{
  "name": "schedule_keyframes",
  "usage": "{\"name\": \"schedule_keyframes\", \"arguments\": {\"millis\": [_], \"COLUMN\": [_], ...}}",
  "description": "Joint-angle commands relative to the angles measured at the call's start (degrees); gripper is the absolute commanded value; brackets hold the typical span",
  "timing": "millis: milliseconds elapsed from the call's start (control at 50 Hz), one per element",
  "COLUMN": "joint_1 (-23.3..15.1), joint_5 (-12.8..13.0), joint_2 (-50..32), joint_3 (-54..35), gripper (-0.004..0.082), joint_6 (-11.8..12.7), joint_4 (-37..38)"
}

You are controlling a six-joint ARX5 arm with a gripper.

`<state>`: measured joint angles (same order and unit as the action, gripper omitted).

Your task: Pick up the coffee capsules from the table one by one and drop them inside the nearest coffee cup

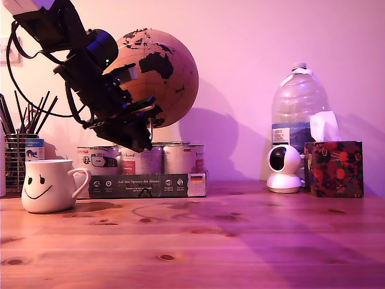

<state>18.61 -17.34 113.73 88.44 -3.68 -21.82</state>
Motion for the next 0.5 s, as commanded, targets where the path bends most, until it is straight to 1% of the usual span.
{"name": "schedule_keyframes", "arguments": {"millis": [0,160,480], "joint_1": [0.17,0.31,0.31], "joint_5": [0.24,0.24,0.28], "joint_2": [-0.85,-0.85,-0.92], "joint_3": [-1.42,-1.42,-1.42], "gripper": [0.0181,0.0181,0.0181], "joint_6": [0.24,0.24,0.28], "joint_4": [2.78,3.87,3.65]}}
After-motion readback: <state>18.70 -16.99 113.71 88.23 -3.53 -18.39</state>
